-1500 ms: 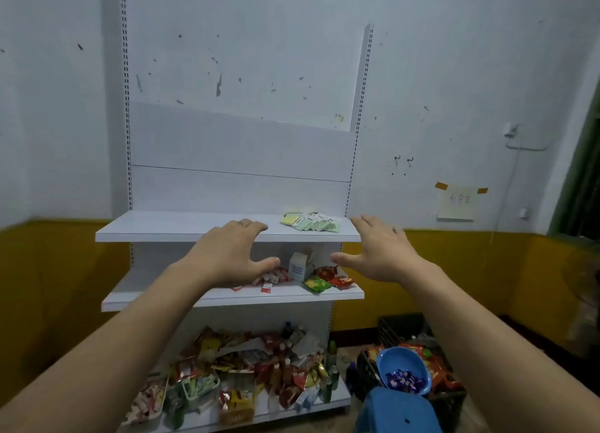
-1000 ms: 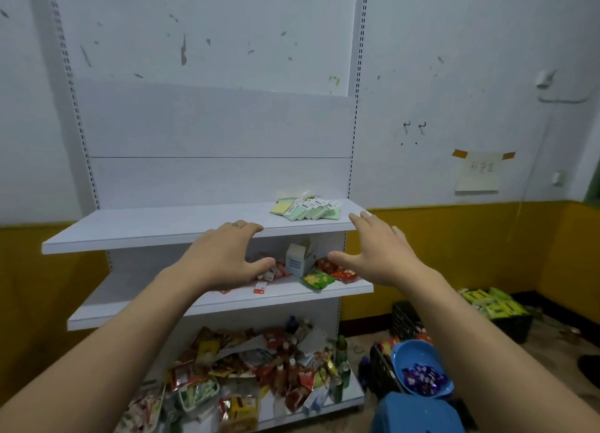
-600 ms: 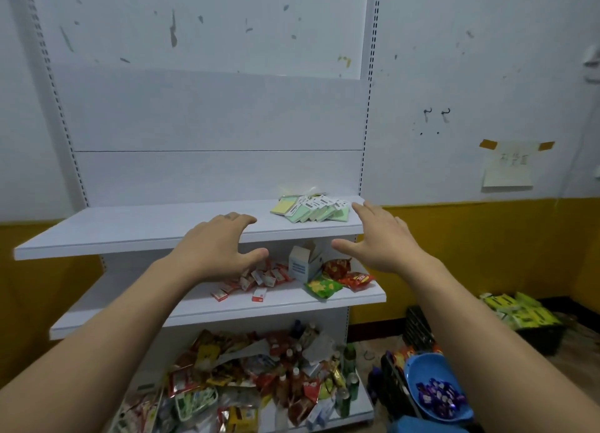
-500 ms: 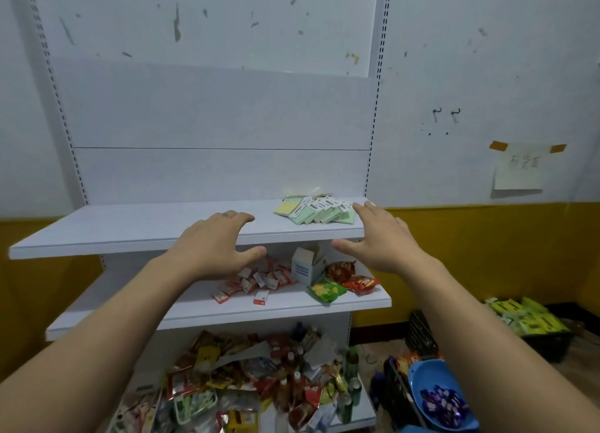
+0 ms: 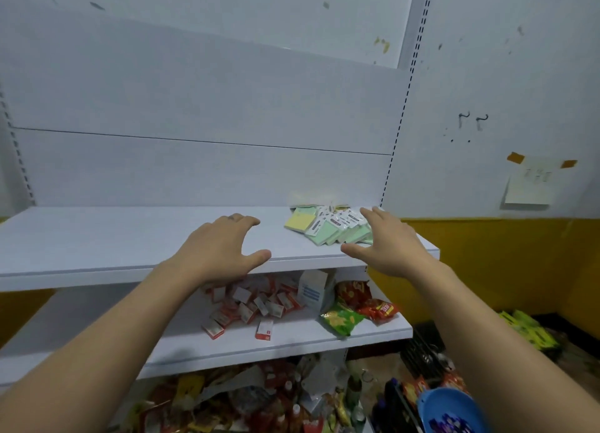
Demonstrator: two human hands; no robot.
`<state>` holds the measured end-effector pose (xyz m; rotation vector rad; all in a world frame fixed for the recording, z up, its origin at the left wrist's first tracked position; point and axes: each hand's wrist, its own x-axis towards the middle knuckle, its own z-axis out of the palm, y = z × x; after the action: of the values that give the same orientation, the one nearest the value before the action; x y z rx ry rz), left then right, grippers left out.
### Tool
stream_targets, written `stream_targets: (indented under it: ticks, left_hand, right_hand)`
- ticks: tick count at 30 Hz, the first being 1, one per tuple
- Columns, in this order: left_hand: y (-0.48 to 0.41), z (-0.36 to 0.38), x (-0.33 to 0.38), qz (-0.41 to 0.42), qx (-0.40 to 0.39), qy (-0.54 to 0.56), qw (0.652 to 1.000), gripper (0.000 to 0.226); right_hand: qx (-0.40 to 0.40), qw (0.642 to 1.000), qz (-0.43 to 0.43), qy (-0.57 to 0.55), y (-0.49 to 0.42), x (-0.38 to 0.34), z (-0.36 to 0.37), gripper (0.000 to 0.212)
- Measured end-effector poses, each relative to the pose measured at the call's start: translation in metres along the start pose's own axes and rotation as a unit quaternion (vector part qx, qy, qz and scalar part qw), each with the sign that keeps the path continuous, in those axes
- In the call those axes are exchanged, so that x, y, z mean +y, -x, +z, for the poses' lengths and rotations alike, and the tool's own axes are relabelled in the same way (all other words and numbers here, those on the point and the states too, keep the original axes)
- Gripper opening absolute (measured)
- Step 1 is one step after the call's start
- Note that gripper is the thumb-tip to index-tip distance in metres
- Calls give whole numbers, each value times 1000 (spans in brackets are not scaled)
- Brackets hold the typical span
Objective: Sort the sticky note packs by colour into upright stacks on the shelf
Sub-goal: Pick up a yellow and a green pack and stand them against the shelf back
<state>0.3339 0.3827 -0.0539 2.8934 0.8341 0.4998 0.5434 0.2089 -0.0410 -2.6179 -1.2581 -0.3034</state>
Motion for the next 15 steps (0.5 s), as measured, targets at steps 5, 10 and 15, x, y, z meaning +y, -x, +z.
stream_targets:
  ticks: [5,10,15]
  left_hand:
    - [-47,20,-25,26,-15,16,999,68]
    - [-86,40,-34,48,-27,41,998,69]
    - [-123,61,-44,48,-29,53,997,68]
  right_hand:
    - [-11,999,39,17,-27,-2,17,87]
    - [-9,997,68,40,-57,7,20,87]
    - [-21,996,68,45,-96,14,41,88]
